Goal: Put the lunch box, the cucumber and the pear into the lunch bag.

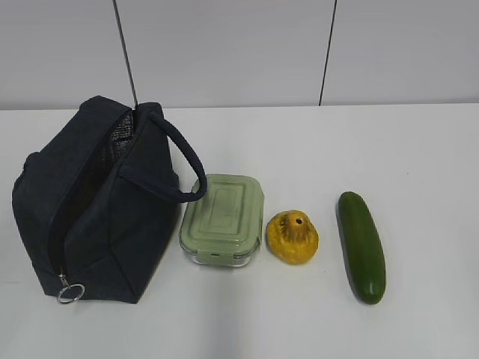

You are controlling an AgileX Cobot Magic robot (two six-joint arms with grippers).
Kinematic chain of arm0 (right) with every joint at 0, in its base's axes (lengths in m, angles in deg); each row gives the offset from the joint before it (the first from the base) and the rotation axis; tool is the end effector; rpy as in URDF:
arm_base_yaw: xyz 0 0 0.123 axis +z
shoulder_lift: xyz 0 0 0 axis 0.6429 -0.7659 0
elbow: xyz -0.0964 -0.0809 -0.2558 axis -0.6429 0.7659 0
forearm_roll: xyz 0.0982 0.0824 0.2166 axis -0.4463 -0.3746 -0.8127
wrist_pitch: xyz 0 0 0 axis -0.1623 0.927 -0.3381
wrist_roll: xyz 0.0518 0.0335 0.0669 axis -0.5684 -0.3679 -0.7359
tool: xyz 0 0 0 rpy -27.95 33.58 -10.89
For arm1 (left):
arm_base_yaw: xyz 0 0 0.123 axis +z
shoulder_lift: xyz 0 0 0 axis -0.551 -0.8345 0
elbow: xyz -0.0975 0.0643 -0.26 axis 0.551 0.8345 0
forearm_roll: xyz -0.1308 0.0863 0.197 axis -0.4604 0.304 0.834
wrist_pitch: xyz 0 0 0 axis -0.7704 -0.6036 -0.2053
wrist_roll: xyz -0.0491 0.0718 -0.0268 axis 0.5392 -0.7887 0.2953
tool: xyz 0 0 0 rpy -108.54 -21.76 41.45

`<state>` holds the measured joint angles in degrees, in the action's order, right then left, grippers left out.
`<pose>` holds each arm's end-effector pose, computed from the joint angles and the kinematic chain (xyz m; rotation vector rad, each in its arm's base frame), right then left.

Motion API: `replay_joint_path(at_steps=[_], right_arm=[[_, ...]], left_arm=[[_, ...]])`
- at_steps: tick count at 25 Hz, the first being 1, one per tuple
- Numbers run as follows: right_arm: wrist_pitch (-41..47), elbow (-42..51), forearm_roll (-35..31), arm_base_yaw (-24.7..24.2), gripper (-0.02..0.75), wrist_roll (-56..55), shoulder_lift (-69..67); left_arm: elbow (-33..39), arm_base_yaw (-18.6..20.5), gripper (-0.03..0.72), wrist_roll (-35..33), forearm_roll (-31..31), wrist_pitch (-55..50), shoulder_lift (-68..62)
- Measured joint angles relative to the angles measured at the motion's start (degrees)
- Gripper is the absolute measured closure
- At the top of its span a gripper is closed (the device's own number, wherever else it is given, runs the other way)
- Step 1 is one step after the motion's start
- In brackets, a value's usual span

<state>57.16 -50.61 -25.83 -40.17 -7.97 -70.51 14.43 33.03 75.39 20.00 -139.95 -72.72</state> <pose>-0.0116 -0.0138 0.2704 0.0703 2.1028 -0.1766 -0.0134 -0.0026 0.2814 0.0857 2.0503 0.0026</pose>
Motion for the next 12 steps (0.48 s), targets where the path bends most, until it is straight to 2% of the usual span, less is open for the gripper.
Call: replay_joint_path(at_steps=[12], right_arm=[[0.0, 0.0, 0.0, 0.0, 0.44, 0.0, 0.0]], left_arm=[[0.0, 0.0, 0.449, 0.0, 0.0, 0.0, 0.0]])
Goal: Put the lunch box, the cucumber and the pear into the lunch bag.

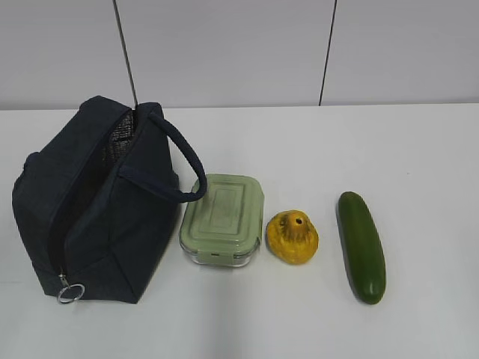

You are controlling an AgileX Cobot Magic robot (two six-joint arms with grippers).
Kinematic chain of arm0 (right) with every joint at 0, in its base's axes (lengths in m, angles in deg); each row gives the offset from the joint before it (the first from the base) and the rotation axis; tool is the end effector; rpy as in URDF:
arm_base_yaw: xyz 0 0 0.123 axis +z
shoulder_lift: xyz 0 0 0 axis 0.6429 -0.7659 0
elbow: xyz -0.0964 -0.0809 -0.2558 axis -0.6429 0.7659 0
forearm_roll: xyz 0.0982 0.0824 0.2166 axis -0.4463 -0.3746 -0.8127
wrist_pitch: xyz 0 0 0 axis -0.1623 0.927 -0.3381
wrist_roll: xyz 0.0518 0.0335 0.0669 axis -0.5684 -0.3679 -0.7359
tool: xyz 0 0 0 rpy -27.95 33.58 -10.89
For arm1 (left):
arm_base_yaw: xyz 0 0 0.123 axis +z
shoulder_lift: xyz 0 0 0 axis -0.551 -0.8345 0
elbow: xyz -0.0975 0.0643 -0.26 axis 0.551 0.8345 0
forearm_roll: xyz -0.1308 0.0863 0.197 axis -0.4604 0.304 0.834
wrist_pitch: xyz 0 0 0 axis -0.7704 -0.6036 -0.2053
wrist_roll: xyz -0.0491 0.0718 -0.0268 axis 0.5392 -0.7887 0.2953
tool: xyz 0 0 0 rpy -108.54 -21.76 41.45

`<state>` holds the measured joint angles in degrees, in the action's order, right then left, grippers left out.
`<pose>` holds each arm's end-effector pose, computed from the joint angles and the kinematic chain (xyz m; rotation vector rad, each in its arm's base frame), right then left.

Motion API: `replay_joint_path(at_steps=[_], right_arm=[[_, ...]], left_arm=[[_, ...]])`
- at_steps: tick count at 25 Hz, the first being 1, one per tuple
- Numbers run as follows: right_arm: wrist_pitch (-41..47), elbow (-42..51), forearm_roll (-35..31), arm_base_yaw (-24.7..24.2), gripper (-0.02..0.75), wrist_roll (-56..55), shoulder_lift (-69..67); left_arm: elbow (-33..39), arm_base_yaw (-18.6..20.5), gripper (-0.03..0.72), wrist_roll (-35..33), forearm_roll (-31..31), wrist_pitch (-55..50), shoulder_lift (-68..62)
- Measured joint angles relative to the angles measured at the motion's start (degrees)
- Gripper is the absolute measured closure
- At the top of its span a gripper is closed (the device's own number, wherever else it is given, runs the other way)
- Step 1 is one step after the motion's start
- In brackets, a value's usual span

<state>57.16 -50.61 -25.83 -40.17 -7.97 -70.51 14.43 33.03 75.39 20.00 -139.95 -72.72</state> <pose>-0.0116 -0.0138 0.2704 0.0703 2.1028 -0.1766 -0.0134 -0.0026 0.2814 0.0857 2.0503 0.0026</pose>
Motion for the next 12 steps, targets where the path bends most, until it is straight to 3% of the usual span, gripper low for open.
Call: replay_joint_path(at_steps=[3, 7, 12], right_arm=[[0.0, 0.0, 0.0, 0.0, 0.439, 0.0, 0.0], [0.0, 0.0, 0.0, 0.0, 0.439, 0.0, 0.0], [0.0, 0.0, 0.0, 0.0, 0.439, 0.0, 0.0]], left_arm=[[0.0, 0.0, 0.449, 0.0, 0.97, 0.0, 0.0], [0.0, 0.0, 0.449, 0.97, 8.15, 0.89, 0.0], [0.0, -1.05, 0.449, 1.25, 8.18, 1.01, 0.0]])
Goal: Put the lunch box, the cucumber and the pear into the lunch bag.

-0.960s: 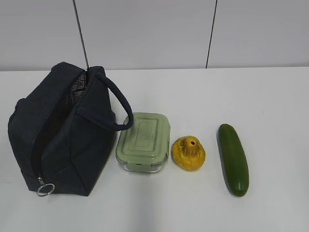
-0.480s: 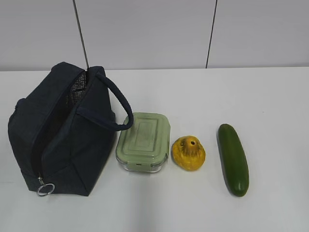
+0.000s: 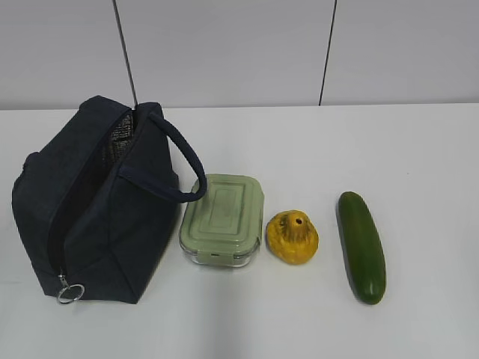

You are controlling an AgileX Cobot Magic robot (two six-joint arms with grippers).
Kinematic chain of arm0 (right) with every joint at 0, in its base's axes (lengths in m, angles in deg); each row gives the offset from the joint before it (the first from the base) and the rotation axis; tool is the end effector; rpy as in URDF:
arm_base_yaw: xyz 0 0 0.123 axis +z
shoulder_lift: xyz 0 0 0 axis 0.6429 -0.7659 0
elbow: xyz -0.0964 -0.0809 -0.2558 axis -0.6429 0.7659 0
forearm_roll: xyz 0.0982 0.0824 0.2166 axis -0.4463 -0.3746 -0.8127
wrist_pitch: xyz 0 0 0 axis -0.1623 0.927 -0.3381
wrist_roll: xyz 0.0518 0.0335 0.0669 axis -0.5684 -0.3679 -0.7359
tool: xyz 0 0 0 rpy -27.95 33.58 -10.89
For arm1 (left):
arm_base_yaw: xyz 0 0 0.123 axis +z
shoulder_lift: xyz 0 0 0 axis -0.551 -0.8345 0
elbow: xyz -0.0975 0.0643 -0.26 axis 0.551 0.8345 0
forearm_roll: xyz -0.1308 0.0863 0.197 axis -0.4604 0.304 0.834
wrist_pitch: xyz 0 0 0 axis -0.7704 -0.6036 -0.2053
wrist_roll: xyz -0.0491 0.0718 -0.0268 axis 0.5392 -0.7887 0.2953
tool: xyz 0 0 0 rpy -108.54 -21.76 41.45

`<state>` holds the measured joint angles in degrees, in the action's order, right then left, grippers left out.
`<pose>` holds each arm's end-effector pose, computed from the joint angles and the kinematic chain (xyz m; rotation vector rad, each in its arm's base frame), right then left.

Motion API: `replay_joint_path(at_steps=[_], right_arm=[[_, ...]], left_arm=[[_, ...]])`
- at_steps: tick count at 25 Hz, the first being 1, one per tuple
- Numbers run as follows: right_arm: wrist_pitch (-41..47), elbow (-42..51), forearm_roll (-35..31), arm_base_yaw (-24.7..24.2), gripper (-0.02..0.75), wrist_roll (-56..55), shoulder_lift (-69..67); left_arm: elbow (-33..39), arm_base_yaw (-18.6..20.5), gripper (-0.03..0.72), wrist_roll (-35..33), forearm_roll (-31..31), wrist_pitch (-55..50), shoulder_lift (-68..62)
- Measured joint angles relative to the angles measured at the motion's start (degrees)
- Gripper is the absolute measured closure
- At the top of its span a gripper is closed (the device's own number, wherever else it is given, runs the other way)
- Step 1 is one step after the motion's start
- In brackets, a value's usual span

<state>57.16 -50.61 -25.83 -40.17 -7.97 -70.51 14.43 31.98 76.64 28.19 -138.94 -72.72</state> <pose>-0.0116 -0.0138 0.2704 0.0703 2.1028 -0.1766 -0.0127 0.0092 0.2832 0.0672 2.0320 0.1483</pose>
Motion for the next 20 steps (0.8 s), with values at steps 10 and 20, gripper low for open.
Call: replay_joint_path(at_steps=[10, 20], right_arm=[[0.11, -0.68, -0.67, 1.81, 0.439, 0.12, -0.94], [-7.75, -10.84, -6.1, 4.81, 0.439, 0.76, -30.45]], left_arm=[[-0.77, -5.89, 0.446, 0.05, -12.2, -1.08, -2.89], [-9.62, -13.98, 0.343, -3.13, -23.06, 8.86, -34.86]])
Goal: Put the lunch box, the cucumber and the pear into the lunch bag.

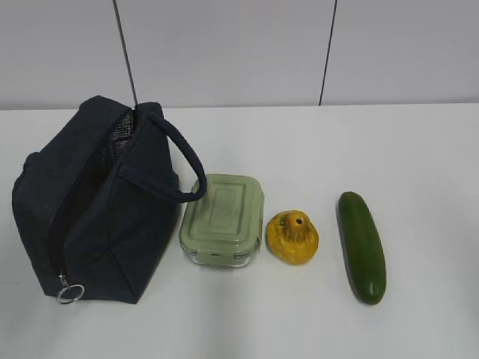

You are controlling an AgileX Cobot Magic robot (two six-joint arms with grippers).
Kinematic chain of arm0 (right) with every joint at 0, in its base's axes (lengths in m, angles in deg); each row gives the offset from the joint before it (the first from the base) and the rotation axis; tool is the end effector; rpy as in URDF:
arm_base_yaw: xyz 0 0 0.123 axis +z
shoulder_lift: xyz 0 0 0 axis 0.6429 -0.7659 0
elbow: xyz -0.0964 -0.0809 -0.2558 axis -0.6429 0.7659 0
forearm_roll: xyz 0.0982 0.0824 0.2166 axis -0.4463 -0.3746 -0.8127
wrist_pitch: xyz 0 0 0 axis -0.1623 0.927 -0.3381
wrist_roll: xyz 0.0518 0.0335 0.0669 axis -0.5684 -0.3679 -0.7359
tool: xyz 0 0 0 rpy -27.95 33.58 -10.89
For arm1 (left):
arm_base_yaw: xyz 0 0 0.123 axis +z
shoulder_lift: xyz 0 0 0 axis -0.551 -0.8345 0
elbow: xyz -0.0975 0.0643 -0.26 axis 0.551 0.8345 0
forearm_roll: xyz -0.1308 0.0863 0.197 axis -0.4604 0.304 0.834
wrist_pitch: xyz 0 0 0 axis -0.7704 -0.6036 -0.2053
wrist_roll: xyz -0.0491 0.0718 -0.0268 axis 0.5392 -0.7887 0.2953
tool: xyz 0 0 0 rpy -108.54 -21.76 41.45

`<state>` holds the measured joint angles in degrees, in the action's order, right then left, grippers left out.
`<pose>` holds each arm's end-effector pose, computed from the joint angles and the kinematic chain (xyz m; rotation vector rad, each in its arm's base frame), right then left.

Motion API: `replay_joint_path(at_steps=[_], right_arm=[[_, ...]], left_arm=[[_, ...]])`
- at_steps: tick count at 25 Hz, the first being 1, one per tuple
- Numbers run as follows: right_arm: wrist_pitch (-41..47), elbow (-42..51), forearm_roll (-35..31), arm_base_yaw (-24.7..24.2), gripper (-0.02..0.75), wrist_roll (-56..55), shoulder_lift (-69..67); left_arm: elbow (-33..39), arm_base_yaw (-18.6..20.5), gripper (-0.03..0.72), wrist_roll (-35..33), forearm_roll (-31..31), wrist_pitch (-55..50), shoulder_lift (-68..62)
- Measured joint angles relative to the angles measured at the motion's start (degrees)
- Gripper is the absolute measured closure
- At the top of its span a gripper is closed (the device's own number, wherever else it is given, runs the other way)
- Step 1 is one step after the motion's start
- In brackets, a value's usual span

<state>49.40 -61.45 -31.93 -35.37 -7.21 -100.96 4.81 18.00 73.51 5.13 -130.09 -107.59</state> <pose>0.0763 0.0014 0.3189 -0.0662 2.3152 -0.0190 0.0861 -0.0459 0.3236 0.3535 2.2892 -0.4432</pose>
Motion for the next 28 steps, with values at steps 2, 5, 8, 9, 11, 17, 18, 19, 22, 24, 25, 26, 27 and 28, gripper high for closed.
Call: replay_joint_path(at_steps=[2, 5, 8, 9, 11, 17, 18, 19, 22, 24, 25, 26, 27, 28], right_arm=[[-2.1, -2.26, -2.08, 0.0, 0.439, 0.0, -7.18], [-3.93, -5.62, -3.54, 0.0, 0.42, 0.0, -16.36], [-4.51, -8.74, -7.03, 0.0, 0.378, 0.95, -24.47], [-4.72, -9.84, -8.54, 0.0, 0.367, 1.95, -27.33], [-4.99, -11.9, -11.8, 0.0, 0.356, 3.2, -32.75], [-5.48, -19.0, -17.6, 0.0, 0.349, 6.96, -48.03], [-5.72, -20.03, -18.21, 0.0, 0.349, 7.27, -50.29], [-5.99, -21.29, -18.54, 0.0, 0.348, 7.65, -52.48], [-6.77, -24.85, -18.61, 0.0, 0.348, 7.8, -58.85], [-6.86, -27.58, -18.15, 0.0, 0.347, 7.84, -62.91], [-6.99, -28.72, -17.89, 0.0, 0.346, 7.93, -65.02], [-7.11, -30.14, -17.91, 0.0, 0.344, 7.93, -67.07], [-7.11, -31.6, -17.91, 0.0, 0.336, 7.93, -68.73], [-7.0, -33.07, -17.91, 0.0, 0.321, 7.93, -70.7]], left_arm=[[-2.24, -0.26, 0.322, -1.46, -0.04, 1.22, -5.61], [-4.96, -0.26, 0.31, -3.05, -0.42, 3.26, -11.3], [-5.92, -0.26, 0.306, -5.83, -1.53, 5.95, -15.34], [-5.91, -0.26, 0.306, -6.91, -1.95, 6.85, -16.87], [-5.94, -0.04, 0.306, -9.11, -2.96, 8.21, -19.98], [-9.59, 9.17, 0.322, -25.06, -20.4, 5.26, -29.04], [-10.77, 10.98, 0.323, -26.96, -23.5, 4.18, -30.15], [-12.11, 12.97, 0.325, -28.59, -26.48, 3.27, -31.46], [-16.09, 16.89, 0.325, -30.46, -29.62, -0.04, -34.97], [-17.79, 17.81, 0.325, -30.7, -28.68, -1.97, -36.51], [-18.33, 17.88, 0.325, -30.75, -27.84, -2.5, -36.78], [-18.53, 17.89, 0.325, -30.78, -26.58, -2.65, -36.91], [-18.61, 17.89, 0.325, -30.78, -25.3, -2.65, -36.97], [-18.61, 17.89, 0.325, -30.72, -24.32, -2.65, -36.97]])
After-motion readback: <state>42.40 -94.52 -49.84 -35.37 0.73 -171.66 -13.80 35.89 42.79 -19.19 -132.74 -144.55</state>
